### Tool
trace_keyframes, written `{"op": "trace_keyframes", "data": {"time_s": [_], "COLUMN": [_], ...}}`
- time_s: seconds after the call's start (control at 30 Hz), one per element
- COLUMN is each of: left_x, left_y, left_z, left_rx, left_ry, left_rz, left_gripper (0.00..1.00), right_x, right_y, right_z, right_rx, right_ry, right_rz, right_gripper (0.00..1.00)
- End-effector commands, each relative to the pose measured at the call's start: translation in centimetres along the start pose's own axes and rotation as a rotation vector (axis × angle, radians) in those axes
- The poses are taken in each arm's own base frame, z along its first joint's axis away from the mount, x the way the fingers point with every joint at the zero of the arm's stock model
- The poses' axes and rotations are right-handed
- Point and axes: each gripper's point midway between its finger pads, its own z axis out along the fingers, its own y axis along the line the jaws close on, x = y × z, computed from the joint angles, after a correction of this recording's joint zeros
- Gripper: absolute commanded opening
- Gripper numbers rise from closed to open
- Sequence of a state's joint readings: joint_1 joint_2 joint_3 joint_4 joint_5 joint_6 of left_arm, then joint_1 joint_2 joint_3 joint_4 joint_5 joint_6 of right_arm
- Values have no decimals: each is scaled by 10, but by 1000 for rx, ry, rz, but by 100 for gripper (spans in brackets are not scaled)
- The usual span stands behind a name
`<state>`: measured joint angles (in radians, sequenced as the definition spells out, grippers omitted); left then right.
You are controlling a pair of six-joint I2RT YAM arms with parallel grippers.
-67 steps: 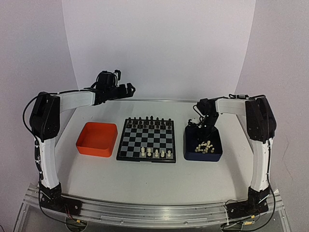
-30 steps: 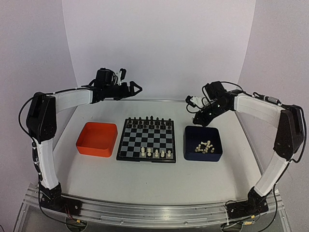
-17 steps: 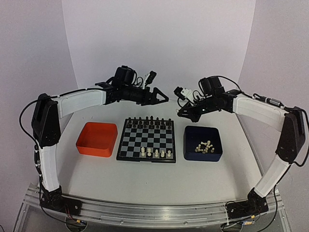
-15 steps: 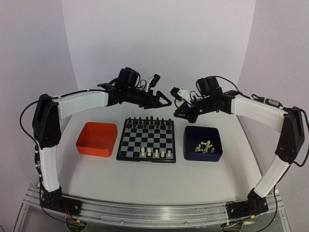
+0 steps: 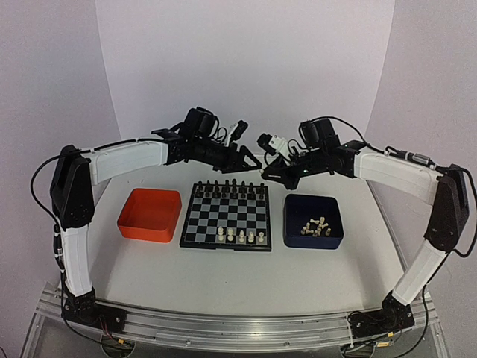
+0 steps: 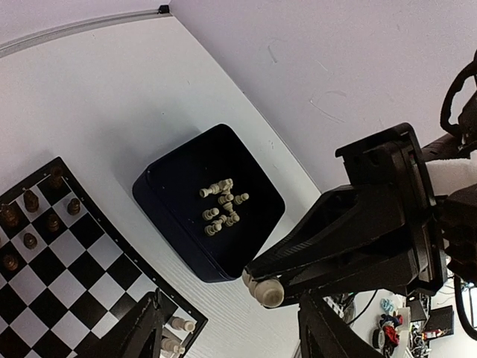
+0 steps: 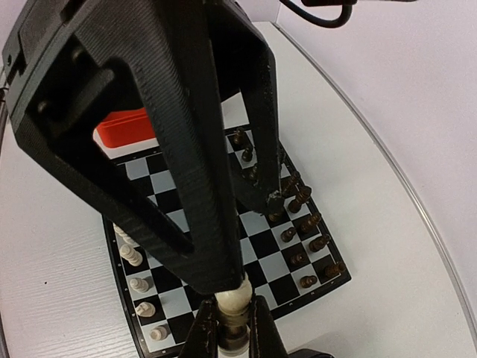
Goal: Set up the chess pieces on the board
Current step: Place the chess piece on the chessboard.
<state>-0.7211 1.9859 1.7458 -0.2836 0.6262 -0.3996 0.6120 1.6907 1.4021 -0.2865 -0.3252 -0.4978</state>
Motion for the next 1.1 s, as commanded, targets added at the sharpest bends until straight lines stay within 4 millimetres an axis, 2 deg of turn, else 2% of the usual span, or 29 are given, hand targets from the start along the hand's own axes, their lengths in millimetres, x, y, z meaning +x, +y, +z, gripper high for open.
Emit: {"op": "trace_keyframes", "data": {"time_s": [0.0, 0.13, 0.57, 0.63, 0.77, 0.83, 0.97, 1.07], "left_x": [-2, -1, 10, 11, 14, 16, 13, 8], "left_y": [-7, -8, -9, -10, -14, -17, -22, -21], "left_z": [3, 6, 14, 14, 14, 13, 7, 1], "left_rx": [18, 28, 43, 44, 59, 69, 72, 33], "left_ry": [6, 17, 62, 66, 78, 83, 64, 29], "left_rz": [9, 12, 2, 4, 10, 16, 40, 62], "left_gripper": [55, 51, 26, 21, 1, 0, 0, 0], "right_x": [-7, -8, -12, -12, -15, -16, -15, -13], "right_y": [2, 1, 3, 3, 1, 3, 3, 4], "right_z": [8, 11, 14, 15, 14, 14, 16, 16], "right_rx": [-2, 2, 4, 8, 22, 16, 18, 16], "right_ry": [-24, -25, -38, -40, -48, -53, -49, -44], "right_rz": [-28, -33, -39, -42, -50, -53, -44, -25], "right_gripper": [1, 1, 1, 1, 1, 2, 12, 31]}}
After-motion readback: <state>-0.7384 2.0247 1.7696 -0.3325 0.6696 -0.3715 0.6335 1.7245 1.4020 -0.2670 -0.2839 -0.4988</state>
